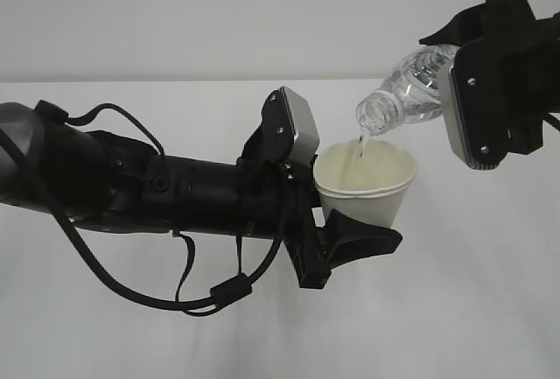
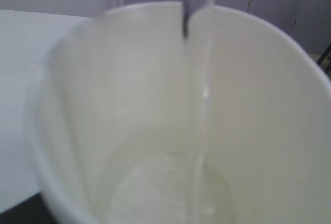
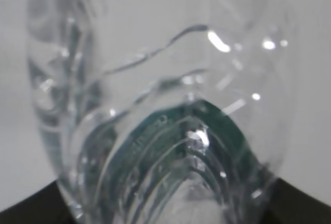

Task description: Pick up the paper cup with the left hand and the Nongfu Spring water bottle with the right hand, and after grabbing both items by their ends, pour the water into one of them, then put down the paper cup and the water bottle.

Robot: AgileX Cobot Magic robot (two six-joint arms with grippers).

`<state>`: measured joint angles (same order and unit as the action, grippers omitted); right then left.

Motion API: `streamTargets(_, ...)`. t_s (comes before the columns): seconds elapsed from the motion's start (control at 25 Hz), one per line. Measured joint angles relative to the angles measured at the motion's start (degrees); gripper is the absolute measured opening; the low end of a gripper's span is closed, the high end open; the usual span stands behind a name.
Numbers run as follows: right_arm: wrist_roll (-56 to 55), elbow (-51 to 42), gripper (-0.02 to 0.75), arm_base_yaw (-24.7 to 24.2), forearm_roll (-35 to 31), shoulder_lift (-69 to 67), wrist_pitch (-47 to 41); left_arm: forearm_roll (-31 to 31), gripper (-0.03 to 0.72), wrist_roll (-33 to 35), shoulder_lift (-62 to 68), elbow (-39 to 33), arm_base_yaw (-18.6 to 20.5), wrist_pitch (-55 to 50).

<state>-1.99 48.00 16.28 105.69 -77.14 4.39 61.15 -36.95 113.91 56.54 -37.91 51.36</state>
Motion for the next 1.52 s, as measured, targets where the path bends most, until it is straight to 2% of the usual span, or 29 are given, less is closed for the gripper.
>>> streamTargets(1.52,1.49,0.00,0.430,0.00,0.00,0.00,0.00,0.00,0.445,0.00,0.00,0.00,0.00,0.00)
